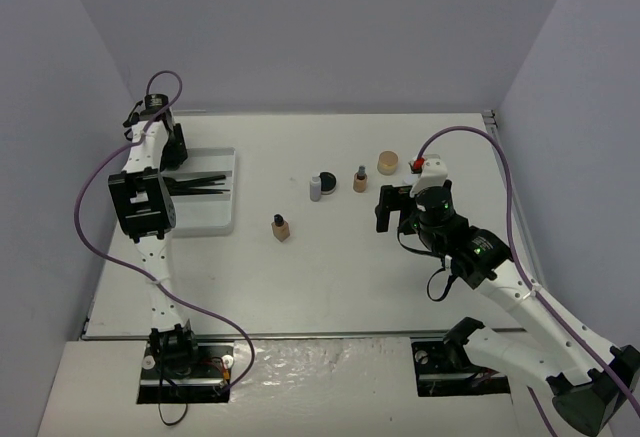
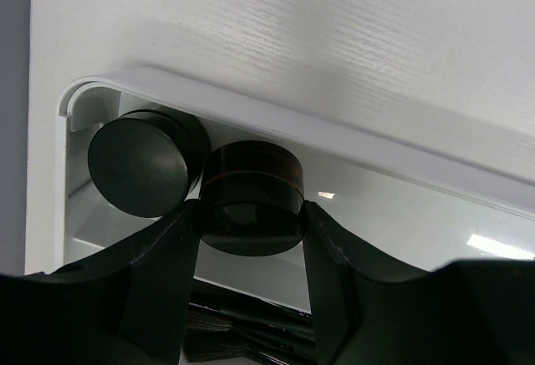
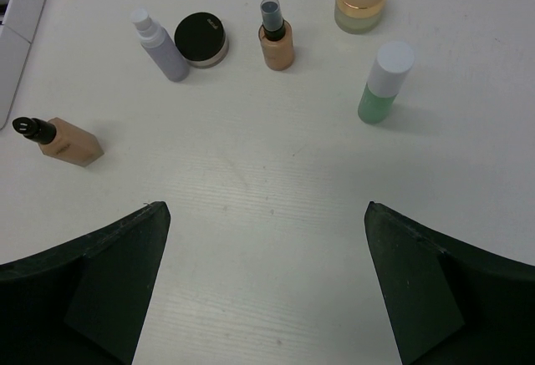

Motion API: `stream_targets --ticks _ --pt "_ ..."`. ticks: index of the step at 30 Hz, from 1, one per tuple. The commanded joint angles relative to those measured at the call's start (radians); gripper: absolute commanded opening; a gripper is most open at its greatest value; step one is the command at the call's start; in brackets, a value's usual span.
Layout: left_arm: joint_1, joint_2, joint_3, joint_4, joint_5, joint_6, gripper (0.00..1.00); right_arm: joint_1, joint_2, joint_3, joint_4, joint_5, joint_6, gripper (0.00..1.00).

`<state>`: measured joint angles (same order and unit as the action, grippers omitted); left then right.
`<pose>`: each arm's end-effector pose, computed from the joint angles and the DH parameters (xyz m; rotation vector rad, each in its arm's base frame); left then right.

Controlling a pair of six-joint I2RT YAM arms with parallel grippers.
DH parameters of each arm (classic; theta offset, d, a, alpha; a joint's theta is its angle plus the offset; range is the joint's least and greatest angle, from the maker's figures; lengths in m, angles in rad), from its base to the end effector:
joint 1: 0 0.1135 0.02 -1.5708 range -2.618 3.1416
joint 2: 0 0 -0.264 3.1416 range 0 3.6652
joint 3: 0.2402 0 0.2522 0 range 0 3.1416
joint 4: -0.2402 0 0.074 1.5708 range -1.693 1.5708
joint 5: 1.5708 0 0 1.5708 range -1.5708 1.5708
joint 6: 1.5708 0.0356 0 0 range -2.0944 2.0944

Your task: Organize the makeup

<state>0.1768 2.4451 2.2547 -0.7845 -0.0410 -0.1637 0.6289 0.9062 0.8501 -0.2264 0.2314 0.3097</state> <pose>0.5273 0.0957 0.2047 -0.4470 2.5059 0.0573 0.1742 0.1166 0.3372 -0.1354 1.8636 0.4393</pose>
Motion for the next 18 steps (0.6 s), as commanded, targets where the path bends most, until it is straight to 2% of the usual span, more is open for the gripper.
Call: stream_targets --ticks 1,4,12,18 --pt "0.010 -0.046 0.015 -0.004 -0.015 0.012 0.34 0.001 0.002 0.003 0.071 -0.005 0.003 1.00" --pt "0.010 -0.058 0.008 0.001 -0.008 0.010 0.44 0.000 -0.001 0.004 0.070 -0.010 0.004 1.00" --pt "0.010 -0.063 0.009 0.001 -0.002 0.010 0.58 0.000 -0.012 0.006 0.070 -0.020 0.002 1.00" --pt "0.009 -0.095 -0.006 0.007 0.022 -0.010 0.60 0.000 -0.036 0.004 0.067 -0.033 0.008 1.00"
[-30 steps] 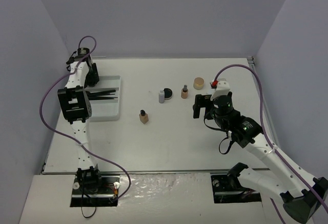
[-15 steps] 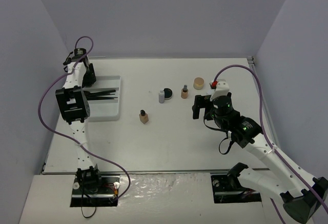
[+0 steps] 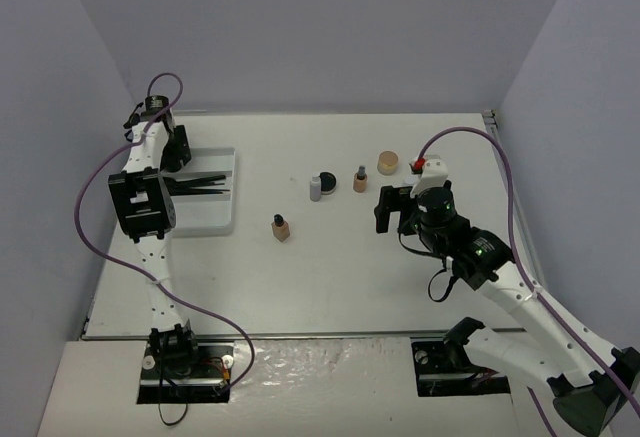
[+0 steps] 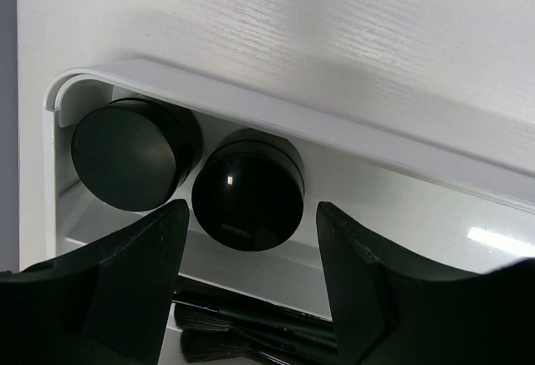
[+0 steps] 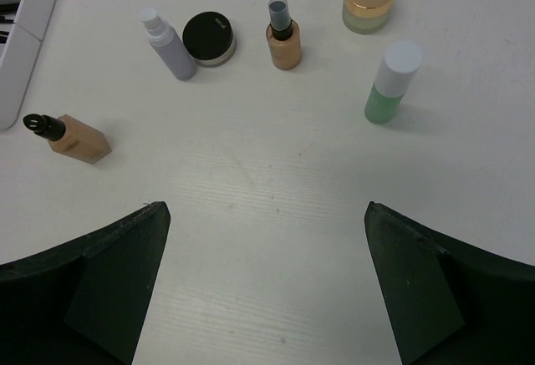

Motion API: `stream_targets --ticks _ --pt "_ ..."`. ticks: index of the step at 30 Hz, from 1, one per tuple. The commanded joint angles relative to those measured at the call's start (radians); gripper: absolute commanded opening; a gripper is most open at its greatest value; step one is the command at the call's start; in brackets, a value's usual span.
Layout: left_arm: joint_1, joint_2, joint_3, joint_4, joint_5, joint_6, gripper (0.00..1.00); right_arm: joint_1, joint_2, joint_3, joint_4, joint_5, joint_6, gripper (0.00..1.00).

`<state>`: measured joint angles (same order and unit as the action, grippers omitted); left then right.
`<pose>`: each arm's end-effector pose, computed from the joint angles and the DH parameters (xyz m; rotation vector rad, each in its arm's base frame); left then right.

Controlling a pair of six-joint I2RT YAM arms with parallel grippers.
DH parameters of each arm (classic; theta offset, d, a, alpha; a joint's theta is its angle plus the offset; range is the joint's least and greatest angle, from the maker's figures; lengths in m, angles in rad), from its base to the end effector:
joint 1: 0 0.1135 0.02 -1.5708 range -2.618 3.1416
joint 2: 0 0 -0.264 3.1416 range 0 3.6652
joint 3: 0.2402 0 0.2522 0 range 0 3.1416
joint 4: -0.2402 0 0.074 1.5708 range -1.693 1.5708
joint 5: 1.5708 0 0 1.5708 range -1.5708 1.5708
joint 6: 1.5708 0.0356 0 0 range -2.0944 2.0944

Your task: Organize the makeup

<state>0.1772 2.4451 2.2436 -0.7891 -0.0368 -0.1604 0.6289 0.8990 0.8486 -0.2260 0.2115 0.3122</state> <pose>0.5260 0.0955 0.2010 -0.4441 2.5225 0.0535 0.1726 0.1163 0.3380 -0.1459 1.8603 0.4614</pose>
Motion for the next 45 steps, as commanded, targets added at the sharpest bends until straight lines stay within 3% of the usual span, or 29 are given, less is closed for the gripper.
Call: stream_targets --ticks 1,7,15,23,27,37,45 --pt "0.006 -0.116 0.004 0.010 0.027 -0.016 0.61 0.001 -0.031 0.008 0.066 -0.014 0.005 1.00" --pt "-0.054 -0.270 -0.026 0.009 0.092 0.002 0.69 0.000 -0.050 0.019 0.064 0.005 -0.003 1.00" --pt "-0.340 -0.423 -0.045 -0.031 0.134 0.019 0.91 0.000 -0.067 0.026 0.063 0.028 -0.018 1.00" --pt "-0.617 -0.308 0.133 -0.098 0.148 0.004 0.97 0.001 -0.093 0.011 0.063 0.027 -0.020 1.00" --pt "-0.696 -0.201 0.258 -0.146 0.146 0.005 0.97 0.000 -0.112 -0.001 0.062 0.020 -0.011 1.00" --pt "-0.749 -0.109 0.248 -0.090 0.109 -0.033 0.97 0.000 -0.142 -0.028 0.051 0.002 0.004 1.00" --pt "-0.737 -0.240 0.169 -0.039 0.071 -0.069 0.97 0.001 0.023 0.058 0.054 -0.037 -0.036 1.00"
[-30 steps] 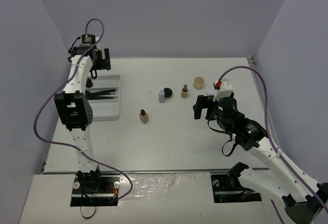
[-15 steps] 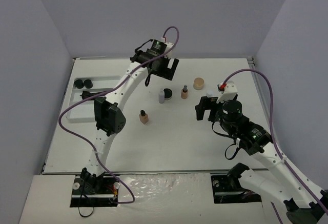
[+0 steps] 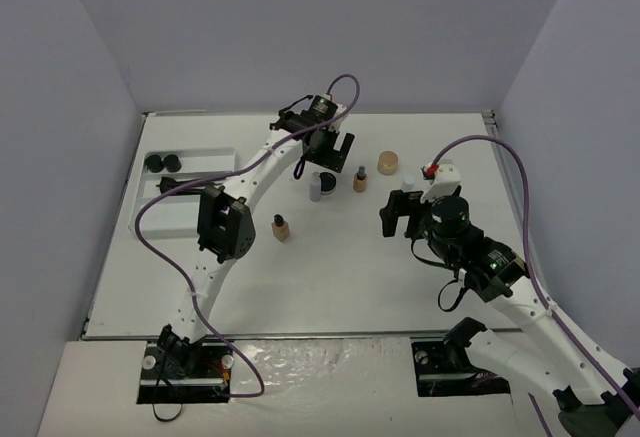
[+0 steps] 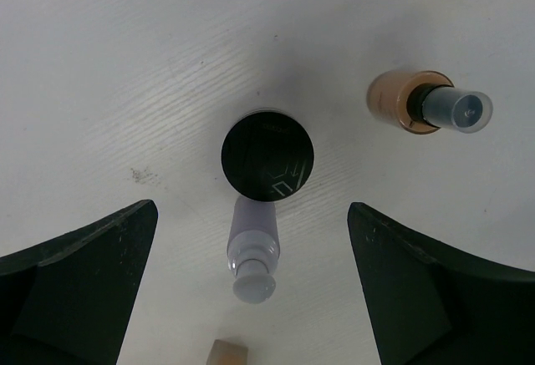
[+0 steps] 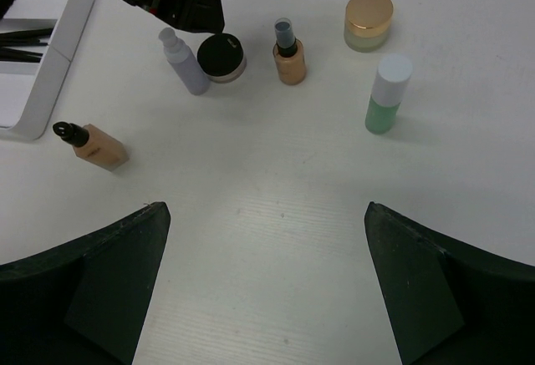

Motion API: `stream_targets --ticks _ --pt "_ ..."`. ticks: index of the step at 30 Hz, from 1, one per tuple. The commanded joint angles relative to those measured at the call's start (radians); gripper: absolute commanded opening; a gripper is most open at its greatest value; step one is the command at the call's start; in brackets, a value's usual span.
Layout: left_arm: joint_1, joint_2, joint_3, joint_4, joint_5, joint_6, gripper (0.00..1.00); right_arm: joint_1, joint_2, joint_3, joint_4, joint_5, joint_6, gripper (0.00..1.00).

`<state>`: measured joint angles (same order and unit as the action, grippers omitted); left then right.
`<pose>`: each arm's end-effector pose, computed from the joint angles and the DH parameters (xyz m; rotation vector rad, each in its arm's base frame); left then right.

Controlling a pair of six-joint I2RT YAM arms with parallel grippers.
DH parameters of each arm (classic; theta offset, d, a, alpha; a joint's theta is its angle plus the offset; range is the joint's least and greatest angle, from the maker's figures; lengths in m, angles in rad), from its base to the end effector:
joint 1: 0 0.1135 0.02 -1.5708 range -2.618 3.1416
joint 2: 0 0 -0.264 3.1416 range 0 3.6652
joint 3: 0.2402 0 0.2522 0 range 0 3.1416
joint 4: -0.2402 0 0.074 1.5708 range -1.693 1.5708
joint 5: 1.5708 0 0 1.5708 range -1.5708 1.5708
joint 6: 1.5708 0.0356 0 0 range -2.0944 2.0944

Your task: Organize the makeup

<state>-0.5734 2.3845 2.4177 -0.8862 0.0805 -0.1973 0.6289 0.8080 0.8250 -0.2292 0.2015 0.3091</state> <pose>0.4409 -0.2882 0.2804 0.4984 2.4192 -0.4404 0.1562 0.1048 0.3456 -0.1415 1.8001 0.4946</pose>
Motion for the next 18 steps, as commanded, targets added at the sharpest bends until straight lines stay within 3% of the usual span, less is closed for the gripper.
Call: stream_targets --ticks 1,5,12,18 --pt "0.019 -0.205 -0.018 0.065 -0.053 -0.034 0.97 0.000 0.152 0.105 0.060 -0.028 -0.044 1.00" --pt "0.030 -0.261 -0.066 0.077 -0.062 -0.004 0.97 0.001 0.294 0.205 0.064 -0.021 -0.084 1.00" --pt "0.030 -0.193 0.011 -0.029 -0.003 0.001 0.96 -0.004 0.394 0.247 0.097 -0.039 -0.115 1.00" --pt "0.085 -0.379 -0.215 0.091 -0.039 -0.081 0.96 -0.058 0.530 0.343 0.131 -0.174 -0.181 0.98"
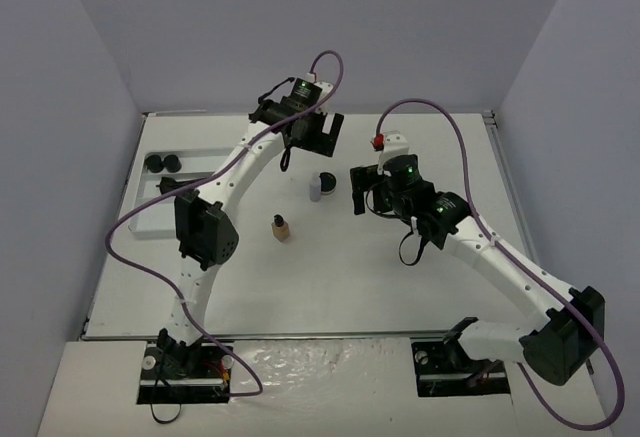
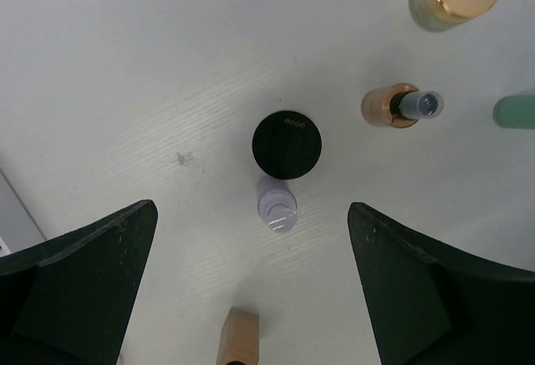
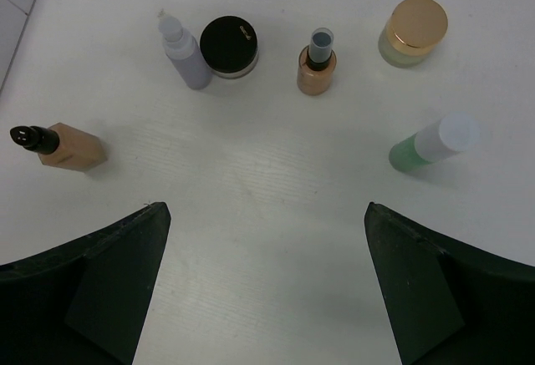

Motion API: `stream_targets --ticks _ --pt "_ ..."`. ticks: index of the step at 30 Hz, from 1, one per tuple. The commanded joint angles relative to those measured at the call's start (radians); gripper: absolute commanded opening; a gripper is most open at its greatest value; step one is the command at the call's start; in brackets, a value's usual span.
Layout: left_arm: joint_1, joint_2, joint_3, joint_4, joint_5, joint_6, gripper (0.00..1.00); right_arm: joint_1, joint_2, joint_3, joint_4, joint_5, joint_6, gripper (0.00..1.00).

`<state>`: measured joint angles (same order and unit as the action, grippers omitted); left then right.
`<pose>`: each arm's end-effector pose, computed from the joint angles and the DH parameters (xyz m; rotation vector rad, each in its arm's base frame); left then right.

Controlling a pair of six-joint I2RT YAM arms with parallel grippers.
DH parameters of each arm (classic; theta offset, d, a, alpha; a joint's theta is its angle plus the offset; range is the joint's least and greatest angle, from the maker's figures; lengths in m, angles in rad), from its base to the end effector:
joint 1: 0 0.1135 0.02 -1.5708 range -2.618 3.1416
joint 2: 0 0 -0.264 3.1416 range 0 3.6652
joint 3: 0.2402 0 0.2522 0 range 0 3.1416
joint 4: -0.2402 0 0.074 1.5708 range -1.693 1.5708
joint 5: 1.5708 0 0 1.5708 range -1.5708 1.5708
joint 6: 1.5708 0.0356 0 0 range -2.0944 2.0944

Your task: Organize the makeup

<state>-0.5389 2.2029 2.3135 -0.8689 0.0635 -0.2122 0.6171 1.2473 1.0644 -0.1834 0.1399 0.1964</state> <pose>0.4214 -0.2546 0.3378 0.4175 2.3338 -0.4441 0.2393 0.1637 0.3391 -0.3157 1.9292 0.4054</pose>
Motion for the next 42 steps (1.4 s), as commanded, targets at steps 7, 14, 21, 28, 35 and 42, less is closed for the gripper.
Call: stream_targets --ticks 7,14,21,28,35,42 --pt "0.132 -0.492 -0.391 0.076 -0.054 -0.122 0.97 -0.166 0.340 0.305 0.095 -0.357 -0.252 0.92" --pt "0.225 -0.810 -0.643 0.075 -0.079 -0.147 0.97 -0.210 0.569 0.487 0.077 -0.505 -0.534 0.92" --pt "0.277 -0.989 -0.757 0.014 -0.097 -0.133 0.97 -0.181 0.753 0.657 -0.038 -0.514 -0.768 0.94" --pt "0.293 -1.067 -0.814 -0.032 -0.120 -0.134 0.97 -0.169 0.844 0.689 -0.067 -0.504 -0.886 0.93" --pt "0.296 -1.085 -0.838 -0.052 -0.125 -0.141 0.97 -0.136 0.924 0.714 -0.073 -0.513 -0.917 0.91" --pt "0.296 -1.099 -0.855 -0.070 -0.139 -0.139 0.97 -0.126 0.987 0.742 -0.071 -0.525 -0.917 0.88"
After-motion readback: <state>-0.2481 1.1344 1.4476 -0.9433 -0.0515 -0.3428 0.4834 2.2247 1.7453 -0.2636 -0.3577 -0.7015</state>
